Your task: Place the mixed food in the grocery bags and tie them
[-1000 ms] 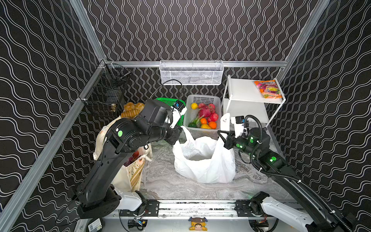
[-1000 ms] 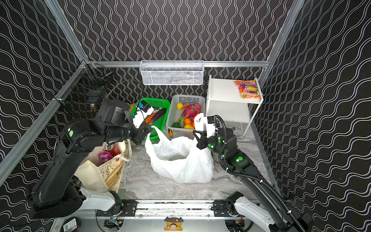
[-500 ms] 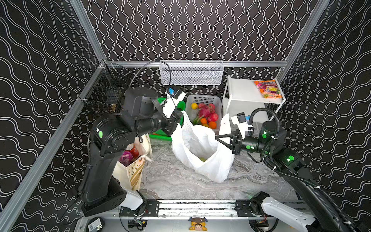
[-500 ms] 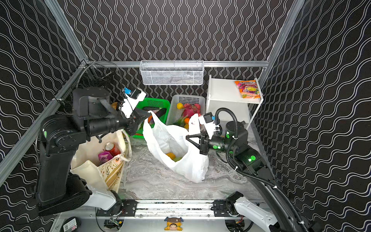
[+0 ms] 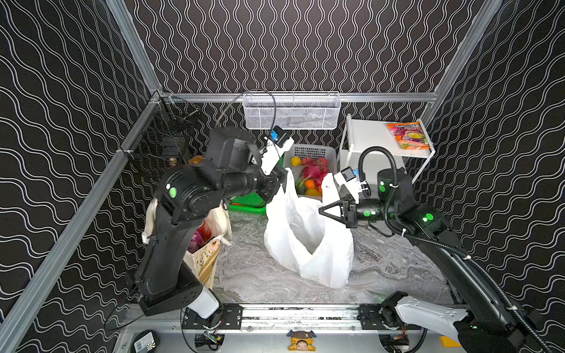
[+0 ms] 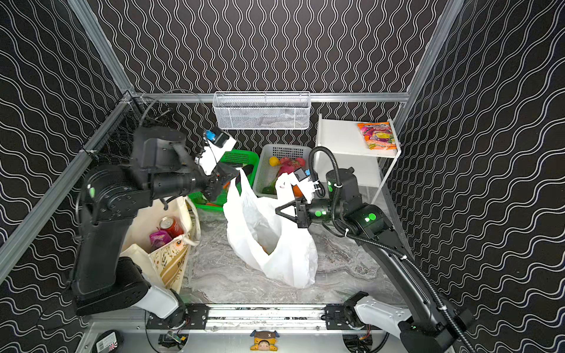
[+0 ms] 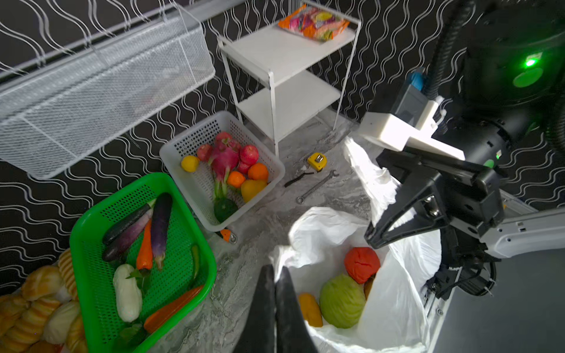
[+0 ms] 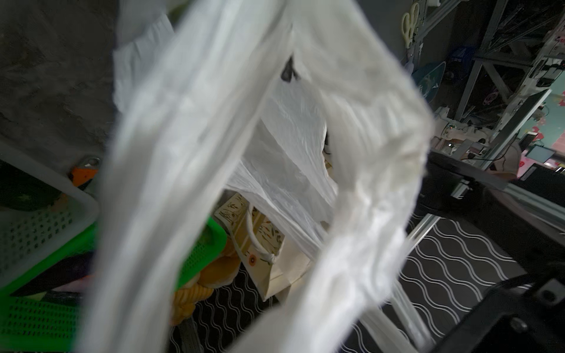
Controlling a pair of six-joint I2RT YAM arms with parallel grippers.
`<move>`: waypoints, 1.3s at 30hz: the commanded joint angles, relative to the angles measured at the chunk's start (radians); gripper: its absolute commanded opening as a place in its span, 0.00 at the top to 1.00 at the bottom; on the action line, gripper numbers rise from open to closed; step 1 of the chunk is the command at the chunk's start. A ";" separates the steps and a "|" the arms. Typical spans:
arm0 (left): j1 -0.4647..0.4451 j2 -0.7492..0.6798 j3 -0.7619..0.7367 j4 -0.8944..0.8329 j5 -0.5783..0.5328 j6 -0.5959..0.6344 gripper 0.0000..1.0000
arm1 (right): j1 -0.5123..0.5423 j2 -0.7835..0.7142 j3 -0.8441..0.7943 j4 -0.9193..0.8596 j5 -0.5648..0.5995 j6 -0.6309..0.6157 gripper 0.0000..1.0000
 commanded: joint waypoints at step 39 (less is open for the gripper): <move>-0.048 0.340 0.003 0.189 0.694 0.283 1.00 | -0.144 -0.026 -0.305 0.317 -0.390 -0.406 0.33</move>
